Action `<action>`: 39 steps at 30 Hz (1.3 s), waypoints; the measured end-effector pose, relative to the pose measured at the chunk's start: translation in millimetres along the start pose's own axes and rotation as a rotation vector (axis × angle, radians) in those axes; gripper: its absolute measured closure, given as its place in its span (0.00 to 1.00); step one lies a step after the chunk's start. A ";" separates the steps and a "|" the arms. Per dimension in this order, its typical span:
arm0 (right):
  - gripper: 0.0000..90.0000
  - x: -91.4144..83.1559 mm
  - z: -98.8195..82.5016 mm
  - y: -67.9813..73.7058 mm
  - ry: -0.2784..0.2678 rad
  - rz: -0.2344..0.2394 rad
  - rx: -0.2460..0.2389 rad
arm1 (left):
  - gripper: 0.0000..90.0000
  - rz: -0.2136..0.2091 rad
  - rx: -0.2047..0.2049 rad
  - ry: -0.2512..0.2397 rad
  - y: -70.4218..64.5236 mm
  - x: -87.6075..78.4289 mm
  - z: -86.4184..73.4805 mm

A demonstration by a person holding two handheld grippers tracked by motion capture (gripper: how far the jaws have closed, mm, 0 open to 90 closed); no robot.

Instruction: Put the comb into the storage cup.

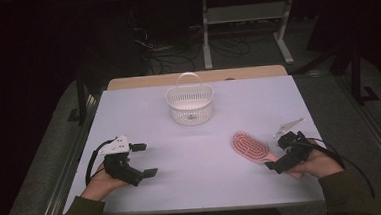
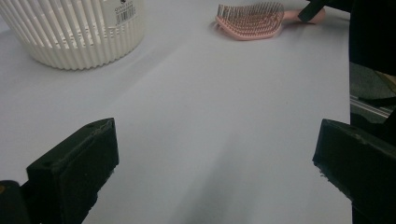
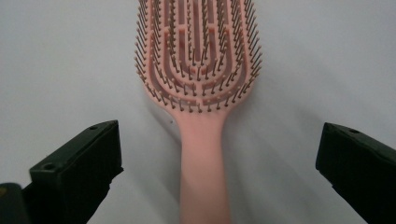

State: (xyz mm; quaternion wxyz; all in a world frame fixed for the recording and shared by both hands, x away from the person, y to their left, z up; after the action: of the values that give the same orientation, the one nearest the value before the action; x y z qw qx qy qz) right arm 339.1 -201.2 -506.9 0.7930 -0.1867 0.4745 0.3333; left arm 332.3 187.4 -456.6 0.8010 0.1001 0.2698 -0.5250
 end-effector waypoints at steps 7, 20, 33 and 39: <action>0.03 1.8 -2.4 1.4 0.034 -0.004 -0.014 | 0.00 -0.001 0.000 0.000 -0.4 0.4 0.1; 0.15 3.9 -3.5 4.5 0.074 0.006 -0.006 | 0.00 -0.003 0.001 0.000 -1.2 1.0 0.4; 0.32 6.2 -2.9 7.2 0.120 0.014 -0.011 | 0.00 -0.006 0.003 -0.002 -1.7 1.0 0.8; 0.41 6.9 -3.2 6.7 0.131 0.016 -0.006 | 0.00 -0.008 0.005 -0.001 -2.2 1.6 0.6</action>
State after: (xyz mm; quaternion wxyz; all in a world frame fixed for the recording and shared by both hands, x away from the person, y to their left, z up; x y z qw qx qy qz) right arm 334.7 -195.9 -514.4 0.7569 -0.2066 0.5259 0.3284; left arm 331.0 184.9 -456.6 0.7986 0.1008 0.2684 -0.5291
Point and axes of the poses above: each handheld gripper's, and its own axes: x roughly forward along the jaws, z roughly out of its top, y roughly to its left, the point moved 10 cm from there along x, roughly forward along the jaws, and after that the axes turned 1 degree about y, right-handed, at the moved point
